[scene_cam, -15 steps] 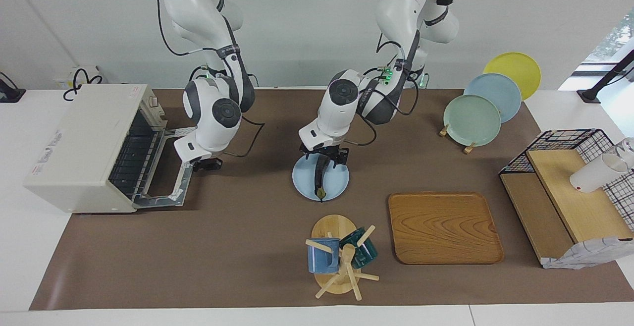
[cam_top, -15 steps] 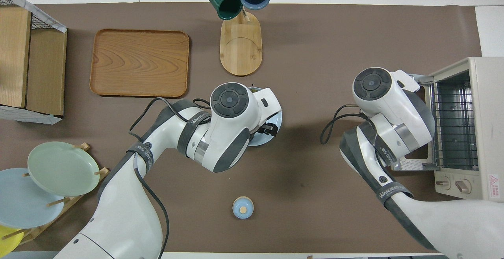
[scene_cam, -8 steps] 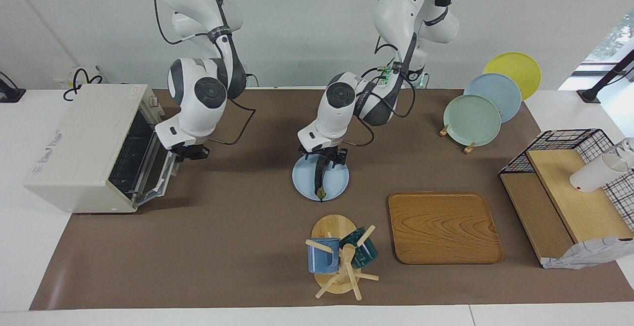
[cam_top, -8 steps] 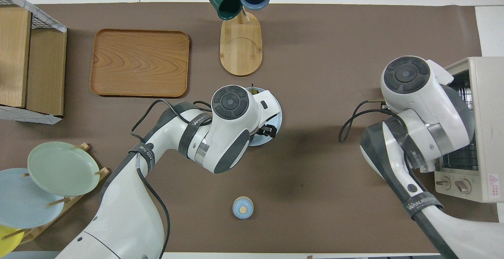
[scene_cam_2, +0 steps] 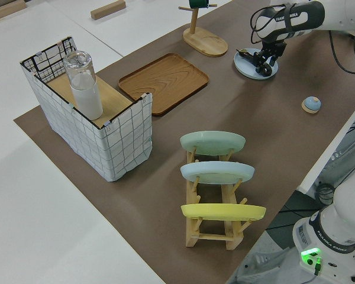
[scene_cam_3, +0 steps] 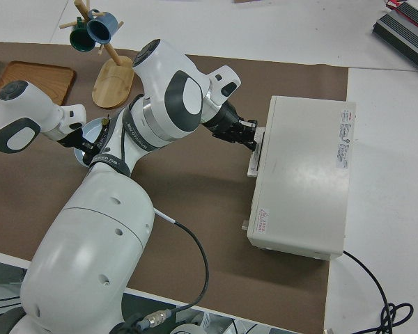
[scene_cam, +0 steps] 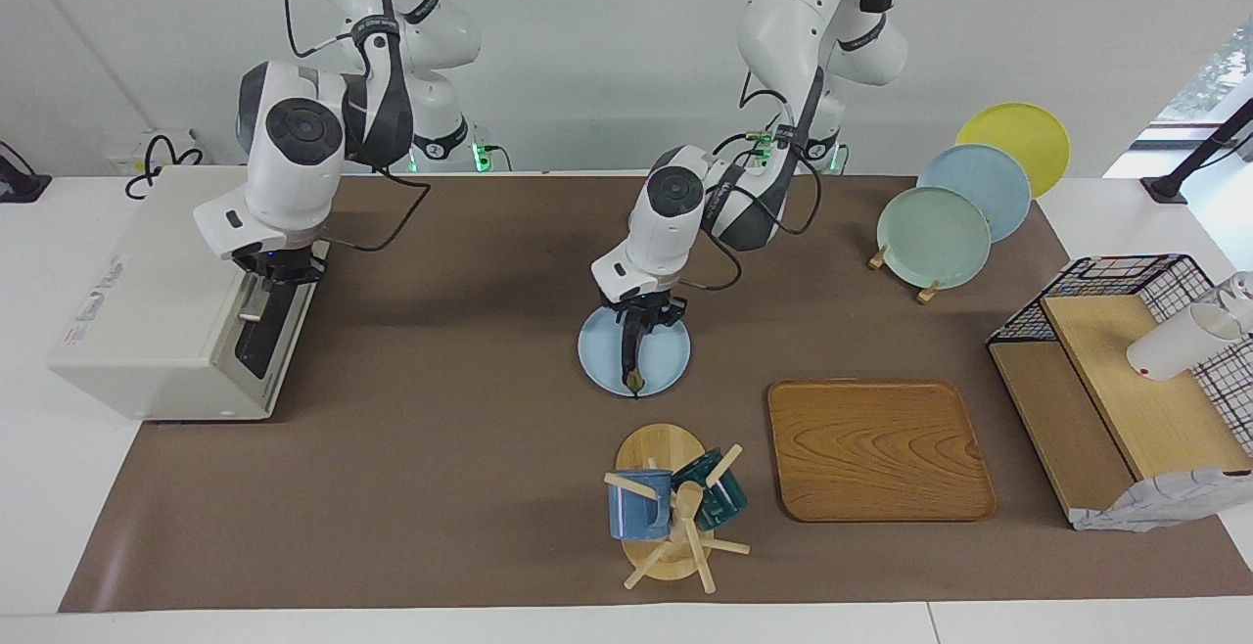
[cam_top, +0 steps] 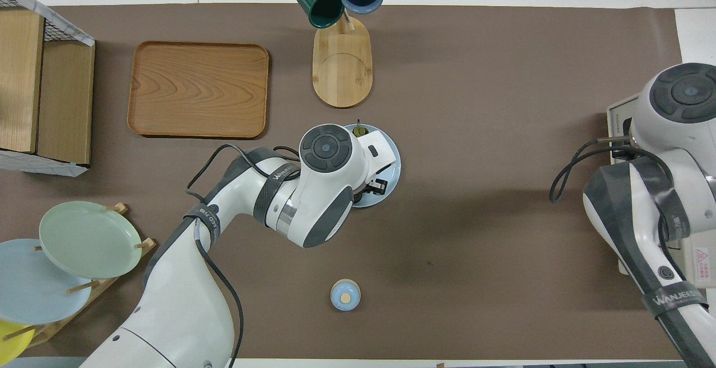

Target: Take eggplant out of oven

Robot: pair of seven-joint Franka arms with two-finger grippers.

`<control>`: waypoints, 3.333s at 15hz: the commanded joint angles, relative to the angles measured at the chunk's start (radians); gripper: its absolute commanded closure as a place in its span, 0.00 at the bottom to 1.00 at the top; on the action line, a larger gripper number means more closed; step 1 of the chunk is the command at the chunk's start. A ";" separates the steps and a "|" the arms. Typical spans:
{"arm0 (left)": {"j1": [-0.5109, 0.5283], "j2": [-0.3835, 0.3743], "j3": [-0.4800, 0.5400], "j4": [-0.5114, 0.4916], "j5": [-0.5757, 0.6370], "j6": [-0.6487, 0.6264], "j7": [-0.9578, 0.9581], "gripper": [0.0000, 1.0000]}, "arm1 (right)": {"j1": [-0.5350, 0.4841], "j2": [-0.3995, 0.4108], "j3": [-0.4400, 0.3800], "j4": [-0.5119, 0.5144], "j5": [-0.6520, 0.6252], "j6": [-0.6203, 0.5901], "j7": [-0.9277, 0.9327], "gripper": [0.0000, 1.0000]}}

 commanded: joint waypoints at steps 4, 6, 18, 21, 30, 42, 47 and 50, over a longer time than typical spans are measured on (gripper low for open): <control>0.011 -0.055 0.027 0.016 0.006 -0.028 -0.057 1.00 | -0.096 0.024 -0.016 0.206 0.326 -0.132 -0.218 1.00; 0.060 -0.106 0.025 0.017 0.006 -0.057 -0.055 1.00 | -0.109 0.003 -0.016 0.242 0.442 -0.189 -0.235 0.86; 0.545 0.006 0.024 0.301 0.005 -0.310 0.236 1.00 | -0.092 -0.085 0.021 0.242 0.533 -0.317 -0.296 0.00; 0.568 0.128 0.027 0.402 0.019 -0.292 0.281 1.00 | -0.087 -0.033 0.024 0.347 0.519 -0.367 -0.301 0.00; 0.588 0.176 0.027 0.363 0.059 -0.155 0.336 1.00 | -0.089 -0.054 0.032 0.337 0.522 -0.367 -0.313 0.00; 0.611 -0.084 0.062 0.349 0.059 -0.400 0.298 0.00 | -0.098 -0.071 0.027 0.342 0.528 -0.344 -0.336 0.00; 0.611 -0.265 0.084 0.347 0.063 -0.621 0.293 0.00 | -0.104 -0.073 0.017 0.357 0.534 -0.340 -0.329 0.00; 0.608 -0.354 0.084 0.338 0.114 -0.738 0.293 0.00 | -0.104 -0.079 0.015 0.359 0.536 -0.340 -0.333 0.00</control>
